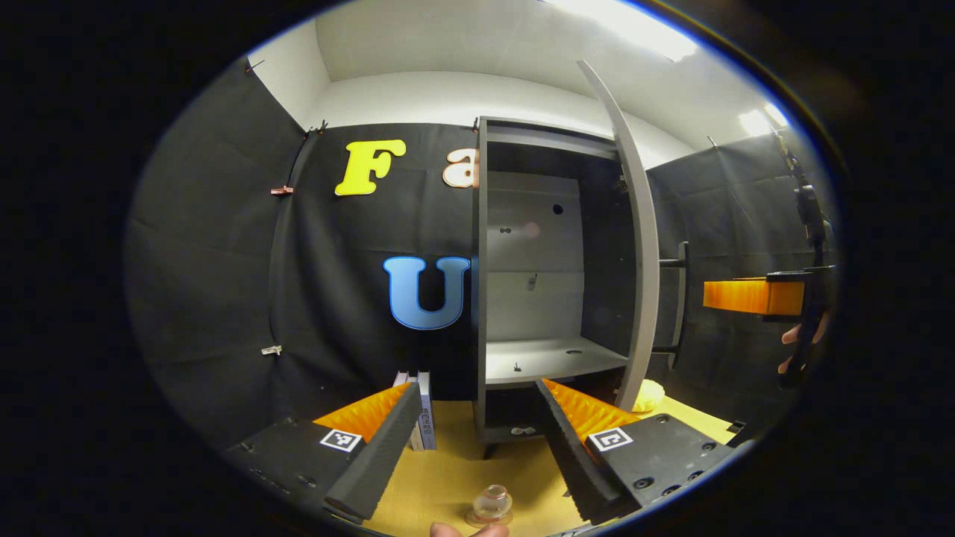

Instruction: Open the cabinet door with the right hand, grasp the bottle in the cabinet with the left hand and place it on the coaster, then close the cabinet door with the right hand.

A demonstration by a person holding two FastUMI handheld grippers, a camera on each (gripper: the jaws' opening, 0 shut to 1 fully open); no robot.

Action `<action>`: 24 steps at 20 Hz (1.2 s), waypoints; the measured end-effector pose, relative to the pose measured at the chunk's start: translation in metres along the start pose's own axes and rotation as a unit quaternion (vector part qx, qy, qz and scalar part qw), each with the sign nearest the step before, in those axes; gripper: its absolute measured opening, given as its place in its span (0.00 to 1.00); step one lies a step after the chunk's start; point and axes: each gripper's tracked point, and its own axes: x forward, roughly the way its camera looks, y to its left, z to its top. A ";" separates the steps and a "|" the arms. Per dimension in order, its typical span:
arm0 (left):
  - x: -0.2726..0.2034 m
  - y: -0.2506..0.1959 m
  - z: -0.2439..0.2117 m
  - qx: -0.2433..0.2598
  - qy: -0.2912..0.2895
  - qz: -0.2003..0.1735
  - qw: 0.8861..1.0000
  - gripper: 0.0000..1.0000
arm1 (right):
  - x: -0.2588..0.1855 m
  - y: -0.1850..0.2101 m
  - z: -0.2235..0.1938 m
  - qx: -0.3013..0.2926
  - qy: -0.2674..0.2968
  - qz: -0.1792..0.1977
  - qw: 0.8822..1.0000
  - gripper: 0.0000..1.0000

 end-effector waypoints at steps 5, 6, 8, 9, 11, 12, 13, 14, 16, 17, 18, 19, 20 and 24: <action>0.005 0.005 0.001 0.003 0.000 0.007 1.000 0.95 | -0.001 -0.003 -0.001 -0.003 0.001 -0.007 1.000 0.98; 0.007 0.006 0.001 0.002 0.002 0.009 1.000 0.95 | -0.001 -0.004 -0.001 -0.006 0.000 -0.013 1.000 0.98; 0.011 0.003 0.002 -0.002 0.001 0.008 1.000 0.95 | -0.001 -0.011 0.000 -0.011 -0.002 -0.023 1.000 0.98; 0.013 0.002 0.004 -0.004 0.000 0.007 1.000 0.95 | 0.000 -0.014 0.000 -0.013 -0.002 -0.028 1.000 0.98; 0.016 0.000 0.007 -0.004 -0.001 0.006 1.000 0.95 | -0.001 -0.020 0.001 -0.021 -0.004 -0.039 0.999 0.98; 0.017 -0.001 0.008 -0.002 -0.002 0.007 1.000 0.95 | -0.001 -0.023 0.001 -0.027 -0.005 -0.043 0.999 0.98; 0.019 -0.002 0.010 0.000 -0.002 0.006 1.000 0.95 | -0.001 -0.026 0.001 -0.032 -0.006 -0.049 0.998 0.98; 0.021 -0.004 0.011 -0.001 -0.004 0.005 1.000 0.95 | -0.001 -0.029 0.002 -0.034 -0.006 -0.053 0.998 0.98; 0.023 -0.007 0.017 -0.002 -0.007 0.003 1.000 0.95 | -0.002 -0.031 0.002 -0.037 -0.004 -0.059 0.998 0.98; 0.023 -0.010 0.018 -0.003 -0.009 0.004 1.000 0.95 | -0.003 -0.032 0.001 -0.037 -0.002 -0.060 0.997 0.98; 0.024 -0.011 0.022 -0.003 -0.011 0.004 1.000 0.95 | -0.004 -0.032 0.000 -0.036 -0.001 -0.063 0.997 0.98; 0.024 -0.013 0.025 -0.002 -0.012 0.006 1.000 0.95 | -0.005 -0.032 0.000 -0.034 0.001 -0.063 0.997 0.98; 0.024 -0.014 0.028 0.000 -0.014 0.007 1.000 0.95 | -0.005 -0.031 0.000 -0.031 0.002 -0.064 0.997 0.98; 0.024 -0.019 0.029 0.001 -0.011 0.010 1.000 0.94 | -0.009 -0.030 -0.002 -0.023 0.007 -0.071 0.997 0.98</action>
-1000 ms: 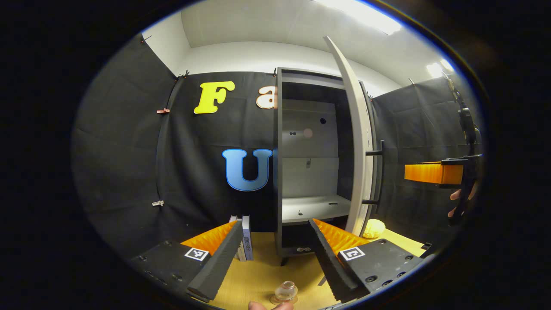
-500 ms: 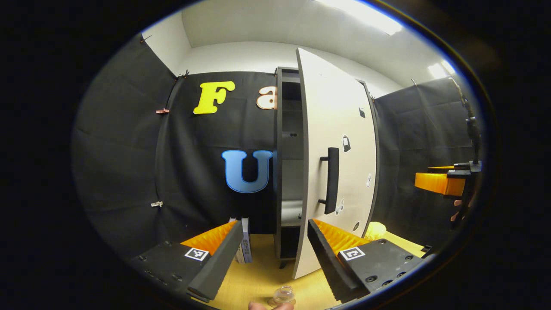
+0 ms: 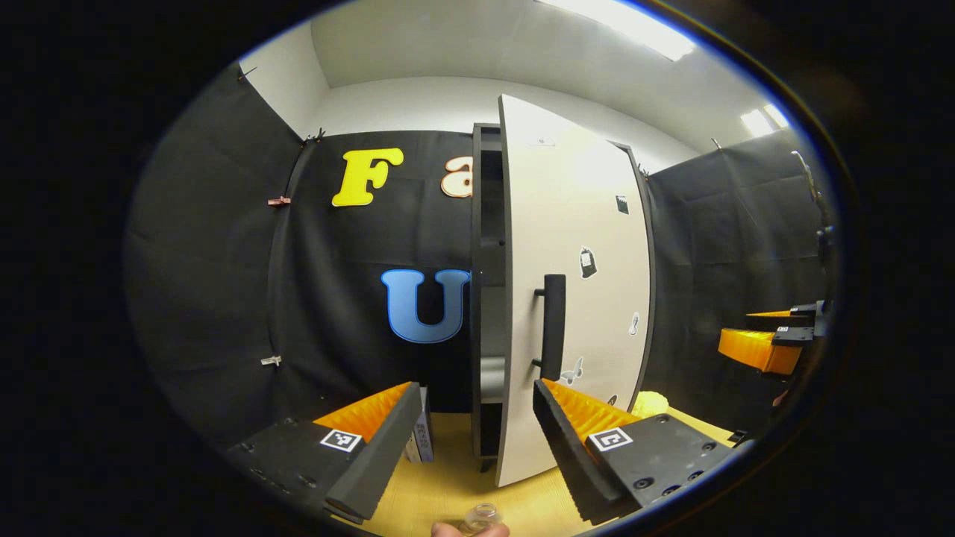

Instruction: Open the cabinet door with the right hand, grasp the bottle in the cabinet with the left hand and place it on the coaster, then close the cabinet door with the right hand.

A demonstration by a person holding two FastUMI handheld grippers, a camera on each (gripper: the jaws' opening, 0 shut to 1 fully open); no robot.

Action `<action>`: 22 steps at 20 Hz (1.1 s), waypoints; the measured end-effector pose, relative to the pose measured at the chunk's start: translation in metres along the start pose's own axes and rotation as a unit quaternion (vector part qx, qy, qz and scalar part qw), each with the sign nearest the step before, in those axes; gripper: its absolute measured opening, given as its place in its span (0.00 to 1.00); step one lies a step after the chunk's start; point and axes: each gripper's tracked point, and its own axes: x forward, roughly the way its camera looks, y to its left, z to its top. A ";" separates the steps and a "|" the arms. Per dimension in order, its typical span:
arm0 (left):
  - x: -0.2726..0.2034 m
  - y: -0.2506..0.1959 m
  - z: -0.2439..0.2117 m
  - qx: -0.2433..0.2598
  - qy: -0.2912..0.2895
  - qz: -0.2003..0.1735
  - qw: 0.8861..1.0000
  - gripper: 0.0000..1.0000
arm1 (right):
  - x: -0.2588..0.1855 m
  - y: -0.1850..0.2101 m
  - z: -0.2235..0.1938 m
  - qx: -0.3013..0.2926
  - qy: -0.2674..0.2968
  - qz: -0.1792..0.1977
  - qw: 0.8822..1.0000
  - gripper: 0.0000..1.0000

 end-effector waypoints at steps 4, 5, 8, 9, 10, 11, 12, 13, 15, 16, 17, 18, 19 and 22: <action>-0.002 -0.002 -0.001 -0.002 0.003 -0.002 1.000 0.95 | 0.000 -0.002 0.000 -0.001 0.001 -0.004 1.000 0.98; -0.003 -0.002 -0.002 -0.003 0.003 -0.002 1.000 0.95 | 0.000 -0.003 0.001 -0.001 0.000 -0.005 1.000 0.98; -0.005 -0.005 -0.003 -0.004 0.005 -0.005 1.000 0.95 | -0.001 -0.002 0.001 0.000 0.001 -0.006 1.000 0.98; -0.006 -0.006 -0.003 -0.003 0.005 -0.005 1.000 0.95 | -0.002 -0.003 0.001 -0.001 0.001 -0.008 1.000 0.98; -0.007 -0.007 -0.003 -0.002 0.005 -0.007 1.000 0.95 | -0.003 -0.003 0.001 -0.001 0.001 -0.007 1.000 0.98; -0.008 -0.008 -0.003 0.000 0.005 -0.008 1.000 0.95 | -0.003 -0.003 0.001 -0.001 0.001 -0.009 1.000 0.98; -0.009 -0.008 -0.002 0.001 0.004 -0.009 1.000 0.95 | -0.004 -0.003 0.002 0.000 0.001 -0.008 1.000 0.98; -0.010 -0.010 -0.002 0.003 0.004 -0.010 1.000 0.95 | -0.003 -0.003 0.002 0.000 0.001 -0.008 1.000 0.98; -0.011 -0.011 -0.002 0.003 0.003 -0.012 1.000 0.95 | -0.005 -0.003 0.002 -0.001 0.000 -0.010 1.000 0.98; -0.012 -0.012 -0.002 0.002 0.003 -0.013 1.000 0.95 | -0.006 -0.004 0.002 -0.001 0.001 -0.010 1.000 0.98; -0.013 -0.012 -0.001 0.003 0.003 -0.014 1.000 0.95 | -0.005 -0.003 0.002 0.000 0.000 -0.010 1.000 0.98; -0.014 -0.013 0.000 0.003 0.002 -0.015 1.000 0.95 | -0.006 -0.003 0.002 0.000 0.000 -0.011 1.000 0.98; -0.014 -0.013 0.000 0.004 0.002 -0.015 1.000 0.95 | -0.006 -0.003 0.002 0.000 0.000 -0.011 1.000 0.98; -0.016 -0.015 0.001 0.005 0.001 -0.017 1.000 0.95 | -0.007 -0.003 0.003 0.000 0.000 -0.012 1.000 0.98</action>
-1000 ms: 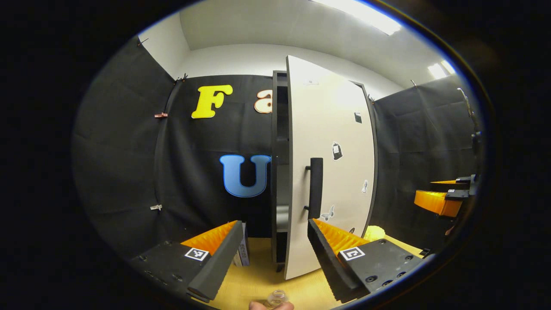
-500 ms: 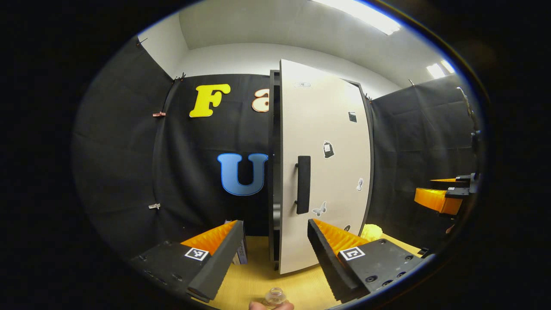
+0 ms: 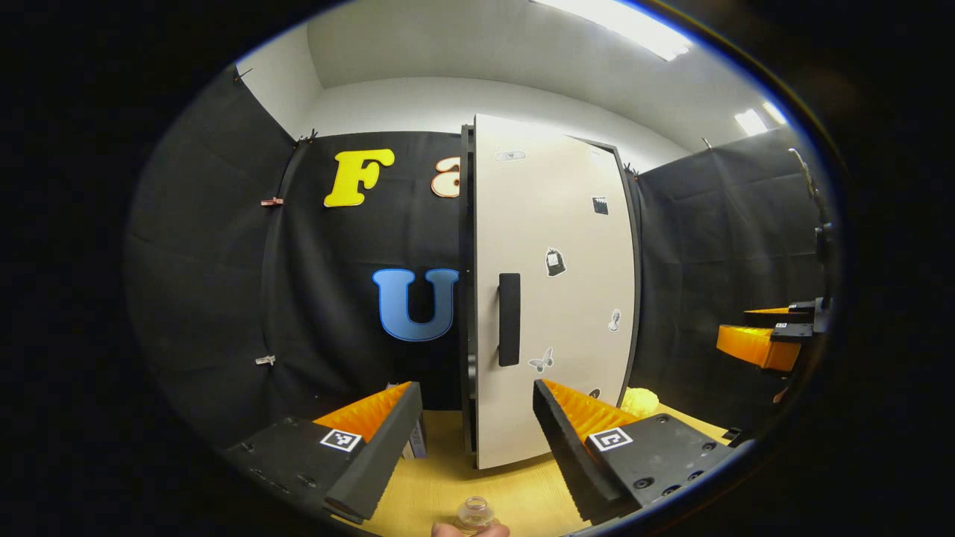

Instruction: Open the cabinet door with the right hand, grasp the bottle in the cabinet with the left hand and place it on the coaster, then close the cabinet door with the right hand.

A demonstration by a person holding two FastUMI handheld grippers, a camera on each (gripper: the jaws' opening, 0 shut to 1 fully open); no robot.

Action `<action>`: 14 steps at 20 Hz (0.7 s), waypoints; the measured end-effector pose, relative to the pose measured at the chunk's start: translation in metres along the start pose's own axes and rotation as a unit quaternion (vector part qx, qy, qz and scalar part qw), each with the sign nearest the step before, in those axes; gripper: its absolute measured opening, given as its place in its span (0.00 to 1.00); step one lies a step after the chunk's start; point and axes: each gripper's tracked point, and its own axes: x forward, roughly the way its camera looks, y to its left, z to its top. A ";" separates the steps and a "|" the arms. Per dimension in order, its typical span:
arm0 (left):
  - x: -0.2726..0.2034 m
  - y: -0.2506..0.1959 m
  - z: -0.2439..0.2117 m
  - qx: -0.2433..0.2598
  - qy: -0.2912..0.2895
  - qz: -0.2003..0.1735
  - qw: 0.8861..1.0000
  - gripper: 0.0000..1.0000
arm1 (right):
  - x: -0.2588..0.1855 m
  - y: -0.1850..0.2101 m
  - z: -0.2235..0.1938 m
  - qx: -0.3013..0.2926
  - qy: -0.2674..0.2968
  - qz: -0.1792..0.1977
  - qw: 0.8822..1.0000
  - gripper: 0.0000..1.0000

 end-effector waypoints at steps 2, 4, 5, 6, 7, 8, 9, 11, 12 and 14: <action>0.000 -0.001 0.000 0.001 0.000 -0.001 1.000 0.95 | 0.000 0.000 0.000 -0.001 0.000 0.000 1.000 0.98; 0.000 -0.002 0.000 0.001 0.000 -0.002 1.000 0.95 | 0.000 0.000 0.000 -0.002 0.000 0.000 1.000 0.98; 0.000 -0.002 0.000 0.000 0.000 -0.002 1.000 0.95 | 0.000 -0.001 0.000 -0.002 -0.001 0.000 1.000 0.98; -0.001 -0.003 0.001 0.000 0.000 -0.002 1.000 0.95 | 0.000 -0.001 0.000 -0.001 0.000 -0.001 1.000 0.98; -0.001 -0.003 0.001 0.000 0.000 -0.002 1.000 0.95 | 0.000 -0.001 0.000 -0.001 0.000 -0.001 1.000 0.98; -0.001 -0.002 0.002 0.000 -0.001 -0.001 1.000 0.95 | 0.000 -0.001 0.000 0.000 0.000 -0.002 1.000 0.98; 0.000 -0.003 0.001 0.001 -0.001 -0.001 1.000 0.95 | 0.000 -0.001 0.000 0.000 0.000 -0.003 1.000 0.98; 0.000 -0.004 0.001 0.000 -0.001 -0.001 1.000 0.95 | 0.000 -0.001 0.000 0.001 0.000 -0.004 1.000 0.98; 0.001 -0.004 0.001 0.000 -0.001 -0.001 1.000 0.95 | -0.001 -0.002 0.000 0.000 0.000 -0.004 1.000 0.98; 0.001 -0.005 0.001 0.002 0.000 -0.001 1.000 0.95 | 0.000 -0.002 0.000 0.001 -0.001 -0.004 1.000 0.98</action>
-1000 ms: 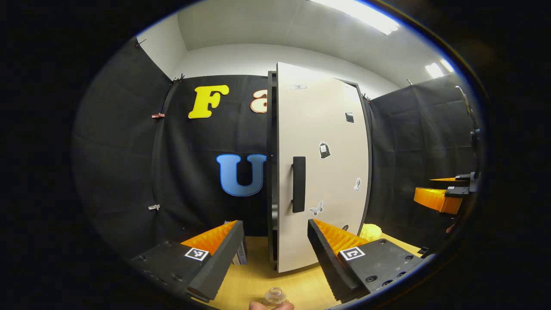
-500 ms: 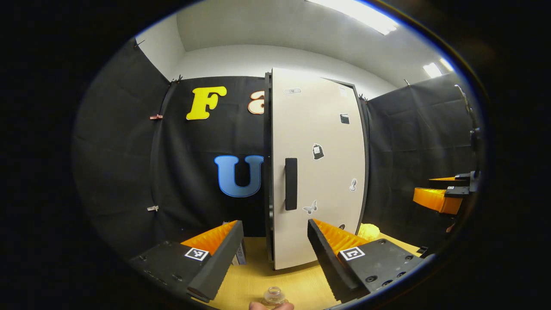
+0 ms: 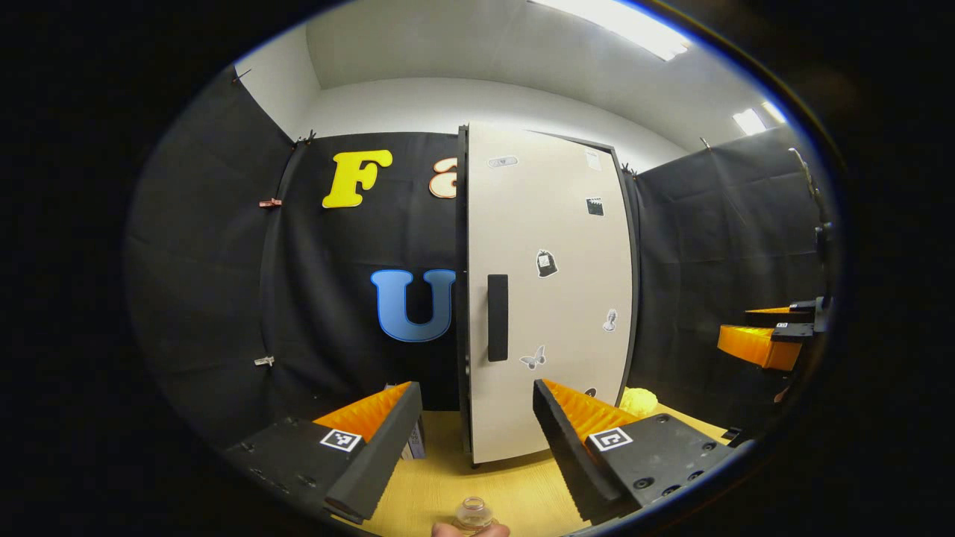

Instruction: Open the cabinet door with the right hand, grasp the bottle in the cabinet with the left hand and place it on the coaster, then close the cabinet door with the right hand.

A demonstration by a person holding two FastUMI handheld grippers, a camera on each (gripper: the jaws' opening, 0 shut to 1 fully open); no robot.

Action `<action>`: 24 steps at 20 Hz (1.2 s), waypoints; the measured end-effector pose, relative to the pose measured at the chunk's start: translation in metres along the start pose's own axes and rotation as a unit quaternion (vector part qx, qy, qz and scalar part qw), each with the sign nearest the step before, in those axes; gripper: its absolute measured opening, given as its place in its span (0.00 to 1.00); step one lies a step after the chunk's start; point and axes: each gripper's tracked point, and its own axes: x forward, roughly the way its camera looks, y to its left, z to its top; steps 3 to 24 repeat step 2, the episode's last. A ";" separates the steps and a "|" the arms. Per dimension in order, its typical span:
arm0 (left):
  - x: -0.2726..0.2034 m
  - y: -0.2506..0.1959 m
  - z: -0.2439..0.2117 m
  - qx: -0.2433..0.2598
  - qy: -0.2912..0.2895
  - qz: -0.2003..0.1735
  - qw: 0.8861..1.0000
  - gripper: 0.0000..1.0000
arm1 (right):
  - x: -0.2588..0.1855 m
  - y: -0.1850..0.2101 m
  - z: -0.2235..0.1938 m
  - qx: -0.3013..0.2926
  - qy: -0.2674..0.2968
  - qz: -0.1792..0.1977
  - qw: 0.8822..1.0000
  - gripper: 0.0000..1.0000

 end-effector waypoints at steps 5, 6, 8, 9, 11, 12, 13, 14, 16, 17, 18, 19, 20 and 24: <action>-0.001 -0.001 0.001 0.002 0.000 0.000 1.000 0.95 | 0.001 0.000 0.000 0.001 0.000 0.001 1.000 0.98; -0.001 -0.001 0.001 0.002 0.000 0.000 1.000 0.95 | 0.001 0.000 0.000 0.001 0.000 0.001 1.000 0.98; -0.001 -0.001 0.001 0.002 0.000 0.000 1.000 0.95 | 0.001 0.000 0.000 0.001 0.000 0.001 1.000 0.98; -0.001 -0.001 0.001 0.002 0.000 0.000 1.000 0.95 | 0.001 0.000 0.000 0.001 0.000 0.001 1.000 0.98; -0.001 -0.001 0.001 0.002 0.000 0.000 1.000 0.95 | 0.001 0.000 0.000 0.001 0.000 0.001 1.000 0.98; -0.001 -0.001 0.001 0.002 0.000 0.000 1.000 0.95 | 0.001 0.000 0.000 0.001 0.000 0.001 1.000 0.98; -0.001 -0.001 0.001 0.002 0.000 0.000 1.000 0.95 | 0.001 0.000 0.000 0.001 0.000 0.001 1.000 0.98; -0.001 -0.001 0.001 0.002 0.000 0.000 1.000 0.95 | 0.001 0.000 0.000 0.001 0.000 0.001 1.000 0.98; -0.001 -0.001 0.001 0.002 0.000 0.000 1.000 0.95 | 0.001 0.000 0.000 0.001 0.000 0.001 1.000 0.98; -0.001 -0.001 0.001 0.002 0.000 0.000 1.000 0.95 | 0.001 0.000 0.000 0.001 0.000 0.001 1.000 0.98; -0.001 -0.001 0.001 0.002 0.000 0.000 1.000 0.95 | 0.001 0.000 0.000 0.001 0.000 0.001 1.000 0.98; -0.001 -0.001 0.001 0.002 0.000 0.000 1.000 0.95 | 0.001 0.000 0.000 0.001 0.000 0.001 1.000 0.98; -0.001 -0.001 0.001 0.002 0.000 0.000 1.000 0.95 | 0.001 0.000 0.000 0.001 0.000 0.001 1.000 0.98; -0.001 -0.001 0.001 0.002 0.000 0.000 1.000 0.95 | 0.001 0.000 0.000 0.001 0.000 0.001 1.000 0.98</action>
